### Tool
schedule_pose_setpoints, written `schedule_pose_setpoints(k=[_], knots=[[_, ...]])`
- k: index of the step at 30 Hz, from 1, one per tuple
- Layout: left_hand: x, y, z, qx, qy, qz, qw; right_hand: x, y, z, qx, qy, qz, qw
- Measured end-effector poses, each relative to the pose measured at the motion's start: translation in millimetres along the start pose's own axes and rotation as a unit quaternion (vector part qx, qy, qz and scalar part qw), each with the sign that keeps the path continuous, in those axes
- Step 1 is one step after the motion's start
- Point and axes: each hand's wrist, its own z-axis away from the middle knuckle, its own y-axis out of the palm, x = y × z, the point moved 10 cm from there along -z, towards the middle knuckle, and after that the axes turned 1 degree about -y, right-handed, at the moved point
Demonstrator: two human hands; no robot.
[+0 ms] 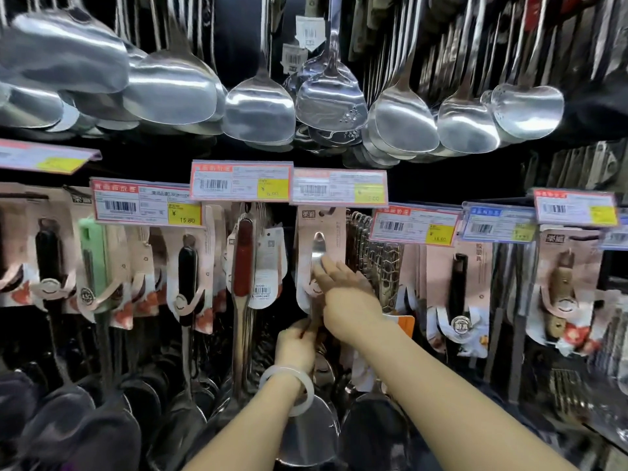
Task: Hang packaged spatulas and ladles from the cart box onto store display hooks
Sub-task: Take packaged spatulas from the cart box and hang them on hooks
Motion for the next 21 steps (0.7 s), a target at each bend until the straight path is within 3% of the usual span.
schedule_pose_setpoints(k=[15,21], knots=[[6.2,7.0,-24.0,0.009,0.006,0.004,1.0,-1.7,5.0,-13.4,0.019,0.005,0.024,1.0],[7.6,2.3,-20.4,0.013,-0.03,-0.097,0.995,3.7,-4.6,-7.8,0.032,0.011,0.026,0.999]])
